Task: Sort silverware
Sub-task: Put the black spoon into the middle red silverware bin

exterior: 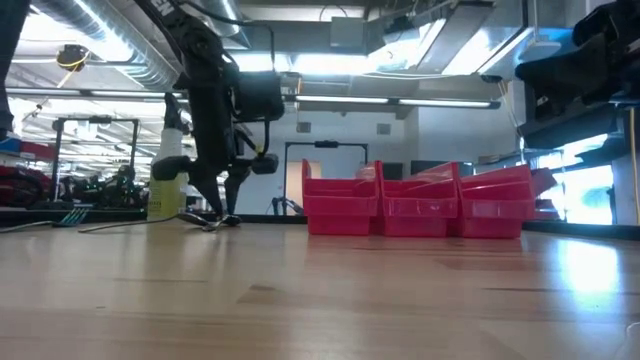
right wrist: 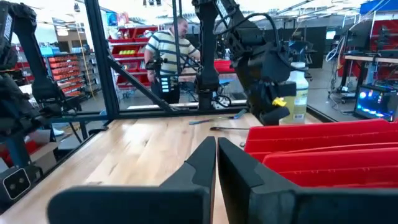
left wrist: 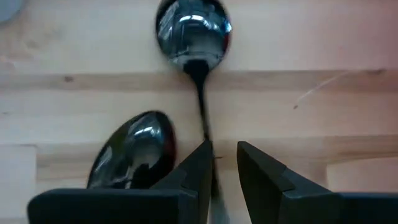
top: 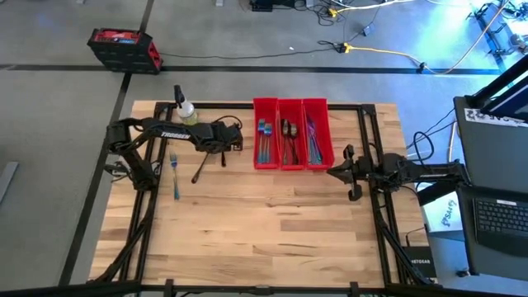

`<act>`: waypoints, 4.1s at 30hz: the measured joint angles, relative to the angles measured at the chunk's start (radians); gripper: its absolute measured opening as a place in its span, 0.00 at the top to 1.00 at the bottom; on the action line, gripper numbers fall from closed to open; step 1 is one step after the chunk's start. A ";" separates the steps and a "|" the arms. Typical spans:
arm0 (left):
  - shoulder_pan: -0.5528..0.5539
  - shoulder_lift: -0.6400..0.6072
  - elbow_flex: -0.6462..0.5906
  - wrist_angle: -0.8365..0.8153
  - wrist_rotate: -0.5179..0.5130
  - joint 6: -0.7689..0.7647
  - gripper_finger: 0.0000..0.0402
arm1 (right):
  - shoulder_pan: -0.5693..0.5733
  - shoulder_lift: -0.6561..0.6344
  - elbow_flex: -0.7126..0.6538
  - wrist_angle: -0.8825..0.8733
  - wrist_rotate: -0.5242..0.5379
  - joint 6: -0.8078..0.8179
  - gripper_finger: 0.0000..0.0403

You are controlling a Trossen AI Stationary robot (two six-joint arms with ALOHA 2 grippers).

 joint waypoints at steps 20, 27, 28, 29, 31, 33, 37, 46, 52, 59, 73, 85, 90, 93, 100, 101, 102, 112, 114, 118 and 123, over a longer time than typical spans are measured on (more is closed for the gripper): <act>-0.019 0.004 0.002 0.009 -0.144 -0.021 0.79 | 0.000 0.003 0.000 -0.028 0.015 -0.004 1.00; 0.003 0.008 0.002 0.012 -0.153 -0.013 0.64 | 0.000 0.003 0.000 -0.028 0.014 -0.005 1.00; 0.010 0.010 0.002 0.013 -0.153 -0.007 0.62 | 0.000 0.003 0.000 -0.028 0.013 -0.005 1.00; 0.017 0.011 0.003 0.010 -0.152 -0.006 0.61 | 0.000 0.003 0.000 -0.028 0.010 -0.005 1.00; 0.028 0.019 0.002 0.010 -0.154 -0.006 0.60 | 0.000 0.003 0.000 -0.028 0.009 -0.005 1.00; 0.040 0.024 0.001 0.008 -0.142 -0.001 0.59 | 0.000 0.003 0.000 -0.029 0.009 -0.005 1.00; 0.048 0.043 0.001 0.017 -0.126 0.001 0.60 | 0.000 0.003 0.000 -0.029 0.009 -0.005 1.00; 0.043 0.115 0.002 0.082 -0.105 0.000 0.65 | 0.000 0.003 0.000 -0.029 0.009 -0.005 1.00; 0.039 0.118 0.003 0.093 -0.124 -0.004 0.74 | 0.000 0.002 0.000 -0.028 0.009 -0.005 1.00; 0.031 0.117 0.003 0.102 -0.155 0.003 0.92 | 0.000 0.003 -0.001 -0.028 0.009 -0.005 1.00; 0.019 0.077 0.007 0.067 -0.136 0.074 0.98 | 0.000 0.002 -0.001 -0.028 0.010 -0.005 1.00; -0.008 -0.104 0.165 -0.151 -0.093 0.000 0.99 | 0.000 0.002 -0.001 -0.028 0.010 -0.006 1.00; -0.030 -0.170 0.260 -0.147 -0.122 -0.002 0.99 | 0.000 0.002 -0.001 -0.028 0.010 -0.006 1.00; -0.051 -0.174 0.344 -0.127 -0.135 0.021 0.99 | 0.000 0.002 -0.001 -0.028 0.010 -0.006 1.00; -0.085 -0.097 0.504 0.023 -0.123 0.080 0.99 | 0.000 0.003 -0.001 -0.028 0.010 -0.006 1.00; -0.088 -0.077 0.528 0.030 -0.120 0.087 0.99 | 0.000 0.002 -0.001 -0.028 0.010 -0.006 1.00; -0.090 -0.053 0.552 0.038 -0.114 0.094 0.99 | 0.000 0.003 -0.001 -0.028 0.010 -0.006 1.00; -0.092 0.246 0.733 0.295 0.072 0.103 0.99 | 0.000 0.002 -0.001 -0.028 0.010 -0.006 1.00; -0.092 0.288 0.747 0.337 0.088 0.076 0.99 | 0.000 0.002 -0.001 -0.028 0.010 -0.006 1.00; -0.092 0.365 0.748 0.463 0.090 0.037 0.99 | 0.000 0.002 -0.001 -0.028 0.010 -0.006 1.00; -0.088 0.422 0.748 0.495 0.059 -0.001 0.99 | 0.000 0.002 -0.001 -0.028 0.010 -0.006 1.00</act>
